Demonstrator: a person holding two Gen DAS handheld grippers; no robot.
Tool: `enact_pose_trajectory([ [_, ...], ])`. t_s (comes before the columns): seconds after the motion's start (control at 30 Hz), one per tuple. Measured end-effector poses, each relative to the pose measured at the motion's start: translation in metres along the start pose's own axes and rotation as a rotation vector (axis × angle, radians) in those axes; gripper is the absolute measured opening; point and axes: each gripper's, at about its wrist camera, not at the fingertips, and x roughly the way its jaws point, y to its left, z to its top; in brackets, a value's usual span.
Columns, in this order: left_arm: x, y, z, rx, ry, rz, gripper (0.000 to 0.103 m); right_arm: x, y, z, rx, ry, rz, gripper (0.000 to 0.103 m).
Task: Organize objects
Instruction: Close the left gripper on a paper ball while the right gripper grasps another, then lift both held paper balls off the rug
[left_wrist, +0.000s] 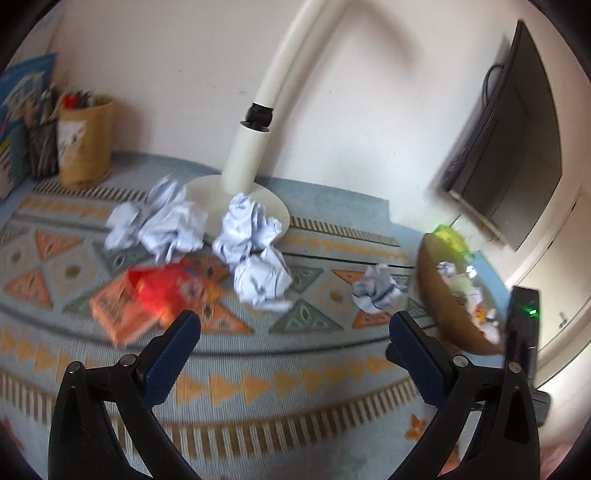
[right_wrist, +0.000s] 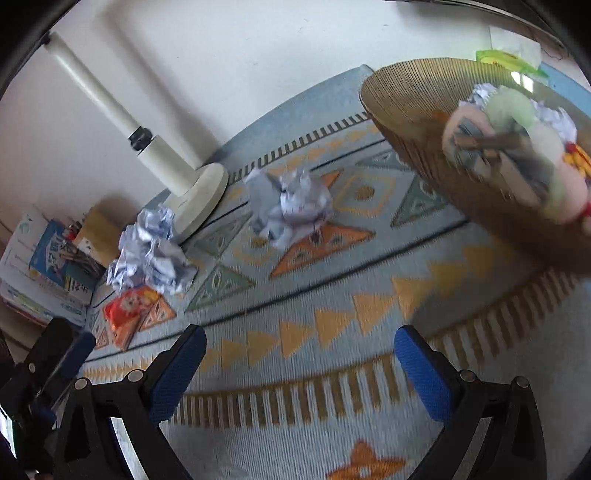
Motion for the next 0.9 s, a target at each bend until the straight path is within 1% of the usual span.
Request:
enact_pose_trajectory([
  [0.03,0.01,-0.002,0.005,0.017,0.009,0.019,0.102,0.006,-0.001,0.006,0.015,0.007,0.018,0.101],
  [0.07,0.022,-0.004,0.008,0.034,0.011,0.037,0.102,0.012,-0.004,0.012,0.039,0.012,0.04,0.098],
  [0.13,0.039,-0.005,0.01,0.061,0.022,0.063,0.101,0.016,-0.003,0.021,0.059,-0.025,0.028,0.097],
  [0.23,0.056,-0.004,0.009,0.075,0.029,0.073,0.101,0.025,0.001,0.034,0.073,-0.054,0.052,0.097],
  [0.33,0.068,-0.005,0.008,0.087,0.029,0.106,0.1,0.036,0.008,0.042,0.047,-0.068,0.019,0.093],
  [0.4,0.077,-0.004,0.007,0.089,0.045,0.122,0.095,0.041,0.018,0.045,-0.03,-0.07,-0.011,0.079],
  [0.43,0.08,-0.002,0.008,0.083,0.057,0.131,0.09,0.043,0.022,0.043,-0.063,-0.068,-0.025,0.076],
  [0.47,0.081,-0.001,0.009,0.079,0.057,0.134,0.088,0.043,0.026,0.042,-0.101,-0.077,-0.048,0.072],
  [0.5,0.079,0.0,0.01,0.076,0.044,0.129,0.084,0.043,0.029,0.039,-0.135,-0.091,-0.068,0.065],
  [0.53,0.079,0.0,0.01,0.078,0.052,0.113,0.071,0.043,0.029,0.038,-0.149,-0.098,-0.068,0.063],
  [0.57,0.081,0.001,0.009,0.087,0.069,0.098,0.049,0.04,0.029,0.036,-0.153,-0.108,-0.058,0.061],
  [0.6,0.083,0.001,0.008,0.091,0.088,0.087,0.044,0.037,0.029,0.035,-0.153,-0.116,-0.05,0.056],
  [0.67,0.08,0.002,0.008,0.085,0.082,0.068,0.043,0.029,0.029,0.033,-0.155,-0.122,-0.032,0.053],
  [0.77,0.065,0.002,0.006,0.077,0.052,0.037,0.041,0.006,0.029,0.025,-0.166,-0.141,0.011,0.052],
  [0.83,0.047,-0.003,0.002,0.087,0.038,0.017,0.041,-0.007,0.033,0.017,-0.171,-0.144,0.055,0.052],
  [0.9,0.023,-0.008,-0.006,0.096,0.016,-0.004,0.041,-0.027,0.034,0.002,-0.19,-0.147,0.093,0.052],
])
